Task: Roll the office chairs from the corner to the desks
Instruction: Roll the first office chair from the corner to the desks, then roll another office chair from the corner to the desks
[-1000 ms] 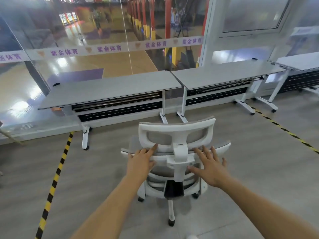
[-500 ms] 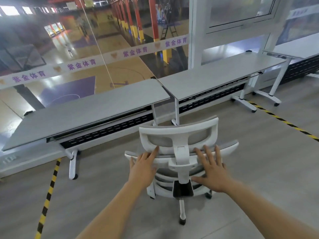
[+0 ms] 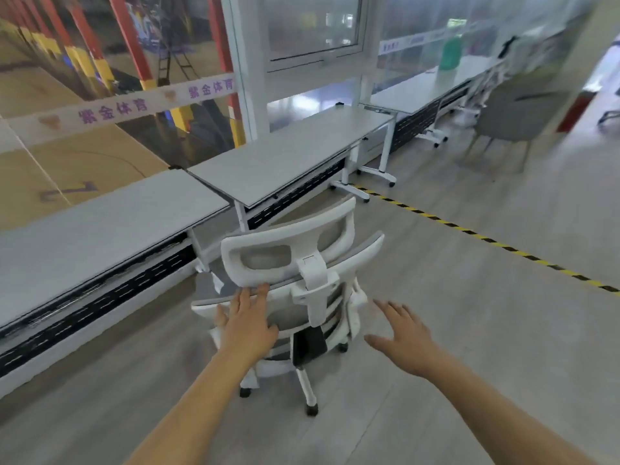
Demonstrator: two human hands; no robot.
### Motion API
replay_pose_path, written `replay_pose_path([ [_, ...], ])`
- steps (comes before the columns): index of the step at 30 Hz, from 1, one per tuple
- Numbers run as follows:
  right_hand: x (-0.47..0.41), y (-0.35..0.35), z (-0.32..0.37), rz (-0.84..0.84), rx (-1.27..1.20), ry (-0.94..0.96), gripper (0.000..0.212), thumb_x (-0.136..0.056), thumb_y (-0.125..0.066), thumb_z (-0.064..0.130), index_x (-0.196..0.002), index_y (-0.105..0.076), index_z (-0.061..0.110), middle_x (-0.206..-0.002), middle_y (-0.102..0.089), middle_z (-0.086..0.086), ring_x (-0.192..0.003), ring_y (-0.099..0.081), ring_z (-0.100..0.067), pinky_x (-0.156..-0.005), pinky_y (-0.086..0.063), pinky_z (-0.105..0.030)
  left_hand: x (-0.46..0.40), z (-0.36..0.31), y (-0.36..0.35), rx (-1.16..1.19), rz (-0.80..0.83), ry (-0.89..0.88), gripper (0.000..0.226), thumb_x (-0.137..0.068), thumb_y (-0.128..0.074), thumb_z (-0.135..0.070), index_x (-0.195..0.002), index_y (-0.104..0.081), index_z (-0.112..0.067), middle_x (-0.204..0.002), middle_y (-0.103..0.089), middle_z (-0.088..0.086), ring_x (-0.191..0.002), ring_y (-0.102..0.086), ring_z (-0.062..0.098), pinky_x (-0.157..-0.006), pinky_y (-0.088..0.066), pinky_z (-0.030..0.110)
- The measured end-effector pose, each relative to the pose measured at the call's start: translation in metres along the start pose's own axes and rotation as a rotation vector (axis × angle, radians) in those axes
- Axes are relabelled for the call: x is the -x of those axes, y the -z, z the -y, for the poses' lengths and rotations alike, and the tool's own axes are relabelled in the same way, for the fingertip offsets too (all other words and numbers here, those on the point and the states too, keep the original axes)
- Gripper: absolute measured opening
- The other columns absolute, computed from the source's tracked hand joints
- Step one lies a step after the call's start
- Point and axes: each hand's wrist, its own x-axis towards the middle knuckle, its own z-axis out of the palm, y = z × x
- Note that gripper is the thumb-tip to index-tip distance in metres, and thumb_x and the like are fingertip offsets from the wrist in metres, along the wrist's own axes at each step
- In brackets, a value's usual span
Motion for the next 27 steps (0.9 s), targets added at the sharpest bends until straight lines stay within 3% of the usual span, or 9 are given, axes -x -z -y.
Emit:
replay_pose_path([
  [3, 0.049, -0.019, -0.014, -0.067, -0.072, -0.179, 0.077, -0.09, -0.052, 0.062, -0.154, -0.016, 0.039, -0.163, -0.015, 0.004, -0.151, -0.008, -0.022, -0.12, -0.016, -0.048, 0.005, -0.015, 0.003, 0.01, 0.066, -0.165, 0.077, -0.088, -0.055, -0.041, -0.152, -0.014, -0.036, -0.161, -0.008, 0.006, -0.149, 0.001, 0.028, -0.119, -0.001, 0.056],
  [7, 0.134, -0.043, -0.023, -0.206, -0.197, -0.404, 0.074, -0.088, -0.053, 0.063, -0.152, -0.026, 0.035, -0.16, -0.027, 0.003, -0.148, -0.02, -0.021, -0.119, -0.021, -0.045, 0.032, -0.057, -0.011, -0.01, 0.231, -0.518, 0.068, -0.089, -0.05, -0.047, -0.151, -0.024, -0.036, -0.158, -0.021, 0.0, -0.147, -0.012, 0.025, -0.118, -0.012, 0.05],
  [10, 0.209, -0.052, -0.022, -0.324, -0.34, -0.561, 0.064, -0.091, -0.057, 0.054, -0.148, -0.035, 0.032, -0.154, -0.035, 0.006, -0.143, -0.029, -0.016, -0.117, -0.025, -0.038, 0.067, -0.095, -0.03, 0.007, 0.378, -0.698, 0.069, -0.085, -0.048, -0.053, -0.149, -0.025, -0.039, -0.156, -0.027, -0.001, -0.144, -0.02, 0.021, -0.118, -0.018, 0.045],
  [13, 0.286, -0.061, -0.025, -0.469, -0.573, -0.714, 0.048, -0.092, -0.061, 0.045, -0.136, -0.049, 0.033, -0.143, -0.046, 0.008, -0.129, -0.045, -0.013, -0.105, -0.038, -0.031, 0.117, -0.131, -0.042, 0.072, 0.516, -0.822, 0.065, -0.091, -0.053, -0.047, -0.149, -0.025, -0.04, -0.157, -0.024, -0.002, -0.145, -0.019, 0.019, -0.118, -0.017, 0.039],
  [15, 0.335, -0.069, -0.031, -0.579, -0.684, -0.795, 0.04, -0.091, -0.063, 0.043, -0.128, -0.055, 0.035, -0.134, -0.053, 0.009, -0.117, -0.051, -0.011, -0.095, -0.044, -0.03, 0.155, -0.154, -0.047, 0.12, 0.594, -0.884, 0.063, -0.092, -0.055, -0.045, -0.149, -0.028, -0.04, -0.157, -0.025, -0.004, -0.145, -0.02, 0.018, -0.118, -0.019, 0.038],
  [19, 0.429, -0.085, -0.052, -0.75, -0.774, -0.908, 0.036, -0.091, -0.063, 0.044, -0.125, -0.057, 0.035, -0.128, -0.053, 0.01, -0.113, -0.05, -0.01, -0.088, -0.041, -0.028, 0.242, -0.201, -0.065, 0.151, 0.688, -1.02, 0.062, -0.091, -0.058, -0.044, -0.147, -0.032, -0.038, -0.155, -0.03, -0.006, -0.143, -0.025, 0.016, -0.117, -0.024, 0.037],
  [27, 0.658, -0.146, -0.106, -0.984, -0.793, -1.167, 0.041, -0.087, -0.061, 0.053, -0.126, -0.054, 0.042, -0.128, -0.054, 0.015, -0.114, -0.055, -0.012, -0.097, -0.045, -0.037, 0.479, -0.282, -0.115, 0.068, 0.881, -1.27, 0.059, -0.091, -0.059, -0.041, -0.144, -0.036, -0.04, -0.151, -0.034, -0.012, -0.141, -0.026, 0.011, -0.116, -0.025, 0.035],
])
